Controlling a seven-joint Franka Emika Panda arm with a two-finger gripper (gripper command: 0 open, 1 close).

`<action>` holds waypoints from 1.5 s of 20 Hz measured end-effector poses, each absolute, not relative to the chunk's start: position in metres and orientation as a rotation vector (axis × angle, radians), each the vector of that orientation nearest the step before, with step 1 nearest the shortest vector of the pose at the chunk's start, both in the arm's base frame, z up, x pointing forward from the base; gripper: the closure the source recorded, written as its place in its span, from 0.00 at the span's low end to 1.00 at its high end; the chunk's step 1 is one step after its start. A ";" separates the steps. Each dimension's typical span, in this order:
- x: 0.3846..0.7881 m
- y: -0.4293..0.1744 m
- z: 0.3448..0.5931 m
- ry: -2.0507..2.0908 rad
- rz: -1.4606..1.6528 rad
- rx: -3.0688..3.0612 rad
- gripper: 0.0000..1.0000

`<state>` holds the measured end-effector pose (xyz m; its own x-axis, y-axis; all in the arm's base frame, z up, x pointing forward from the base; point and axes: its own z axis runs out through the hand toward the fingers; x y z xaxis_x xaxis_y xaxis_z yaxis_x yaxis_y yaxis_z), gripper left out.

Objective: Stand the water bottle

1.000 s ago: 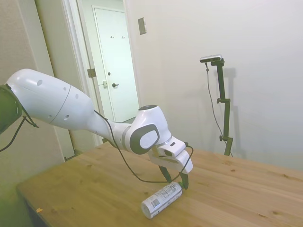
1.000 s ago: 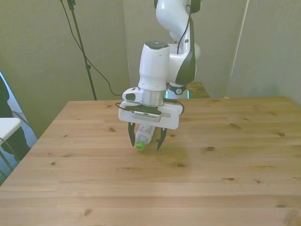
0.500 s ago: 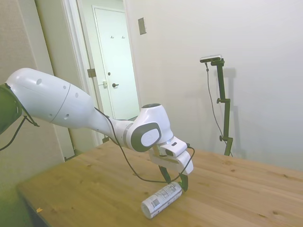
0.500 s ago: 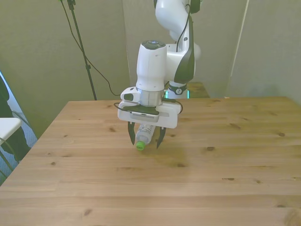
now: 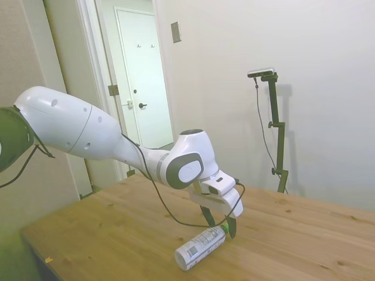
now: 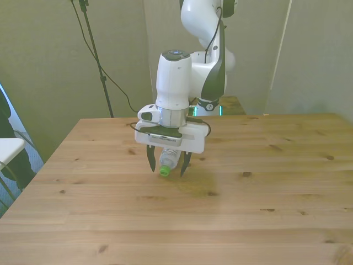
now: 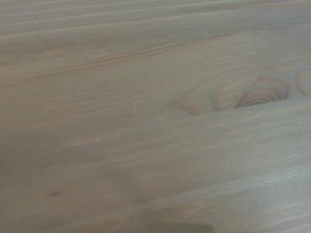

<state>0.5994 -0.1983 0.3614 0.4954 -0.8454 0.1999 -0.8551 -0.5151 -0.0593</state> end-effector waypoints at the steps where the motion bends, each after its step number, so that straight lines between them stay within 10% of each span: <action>1: 0.600 -0.199 0.361 -1.523 0.317 2.675 1.00; 22: 0.601 -0.205 0.356 -1.574 0.245 2.700 1.00; 30: 0.611 -0.209 0.393 -1.785 0.271 2.620 1.00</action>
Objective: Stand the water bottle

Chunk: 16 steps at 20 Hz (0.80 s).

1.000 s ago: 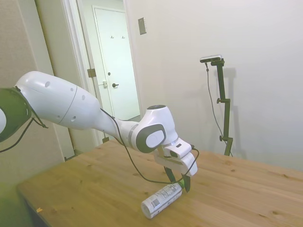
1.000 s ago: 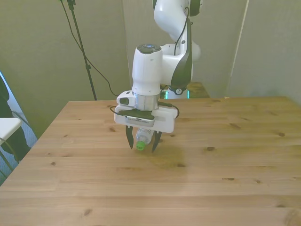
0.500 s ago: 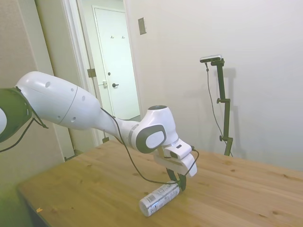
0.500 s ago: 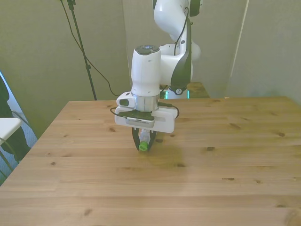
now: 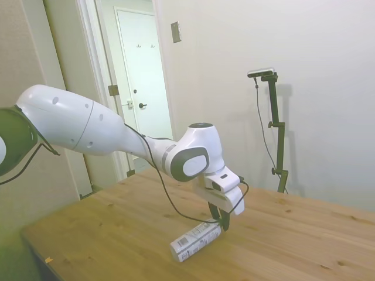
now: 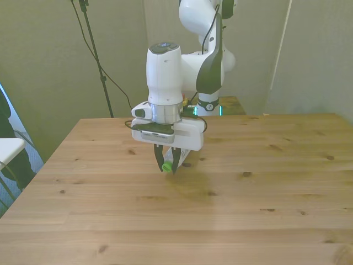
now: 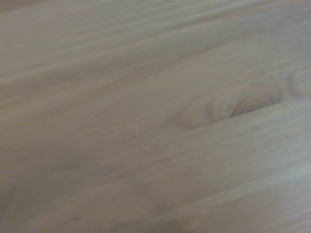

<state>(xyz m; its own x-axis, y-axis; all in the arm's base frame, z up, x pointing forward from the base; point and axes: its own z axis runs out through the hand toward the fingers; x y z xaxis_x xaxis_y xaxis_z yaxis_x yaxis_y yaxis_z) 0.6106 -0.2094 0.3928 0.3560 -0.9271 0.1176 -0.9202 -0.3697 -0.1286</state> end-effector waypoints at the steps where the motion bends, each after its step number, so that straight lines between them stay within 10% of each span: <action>1: 0.612 -0.210 0.402 1.776 -0.292 -2.514 1.00; 9: 0.596 -0.182 0.488 1.959 -0.639 -2.296 1.00; 16: 0.603 -0.175 0.496 2.058 -0.810 -2.175 1.00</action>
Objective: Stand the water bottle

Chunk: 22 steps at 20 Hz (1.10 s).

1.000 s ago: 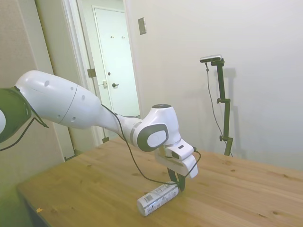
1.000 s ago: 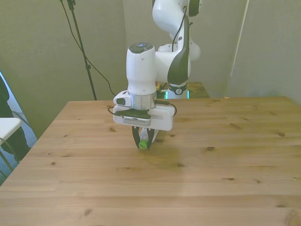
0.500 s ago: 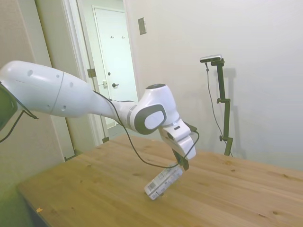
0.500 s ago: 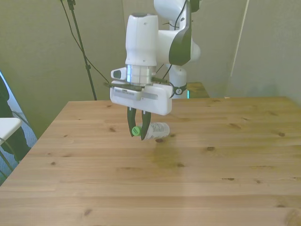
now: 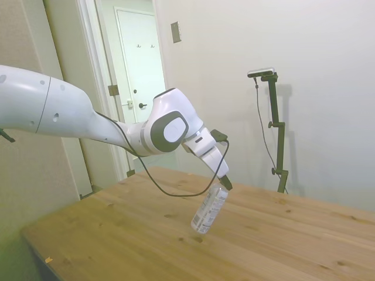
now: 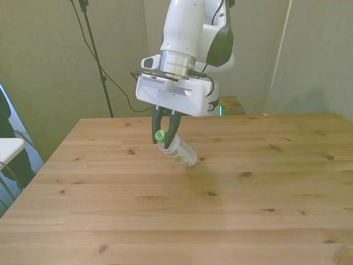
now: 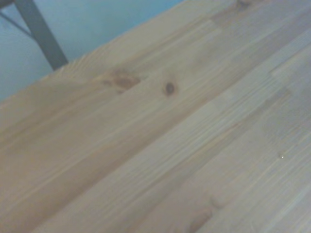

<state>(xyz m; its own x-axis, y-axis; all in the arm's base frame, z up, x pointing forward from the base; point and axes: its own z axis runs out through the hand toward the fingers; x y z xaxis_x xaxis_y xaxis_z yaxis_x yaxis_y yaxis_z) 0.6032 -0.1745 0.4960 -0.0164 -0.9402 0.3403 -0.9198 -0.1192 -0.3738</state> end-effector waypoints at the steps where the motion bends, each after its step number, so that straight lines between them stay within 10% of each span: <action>1: 0.608 -0.171 0.500 2.093 -0.857 -2.131 1.00; 22: 0.725 -0.092 0.493 2.478 -1.445 -1.540 1.00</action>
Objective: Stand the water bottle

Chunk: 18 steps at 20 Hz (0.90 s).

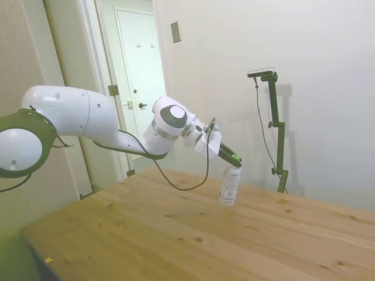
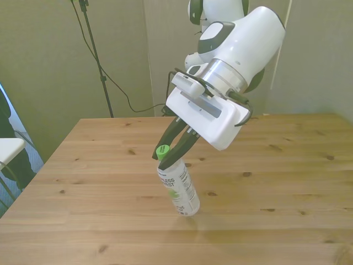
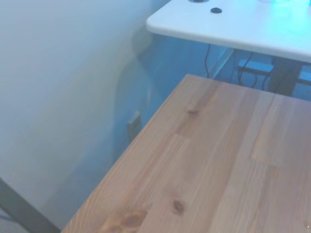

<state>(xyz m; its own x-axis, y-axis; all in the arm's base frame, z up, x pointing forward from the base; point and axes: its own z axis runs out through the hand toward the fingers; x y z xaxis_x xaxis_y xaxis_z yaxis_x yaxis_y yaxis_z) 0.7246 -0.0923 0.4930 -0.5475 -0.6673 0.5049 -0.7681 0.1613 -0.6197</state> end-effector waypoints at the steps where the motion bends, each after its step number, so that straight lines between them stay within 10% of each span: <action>1: 0.729 -0.085 0.492 -2.298 1.357 1.410 1.00; 11: 0.764 -0.060 0.456 -2.230 1.403 1.291 1.00; 12: 0.765 -0.059 0.453 -2.228 1.399 1.288 0.00; 18: 0.768 -0.053 0.449 -2.220 1.387 1.288 0.00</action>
<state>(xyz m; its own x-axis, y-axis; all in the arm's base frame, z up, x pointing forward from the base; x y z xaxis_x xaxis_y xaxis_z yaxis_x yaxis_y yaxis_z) 0.7683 -0.0530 0.4490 -0.5903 -0.5578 0.5835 -0.7690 0.1690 -0.6165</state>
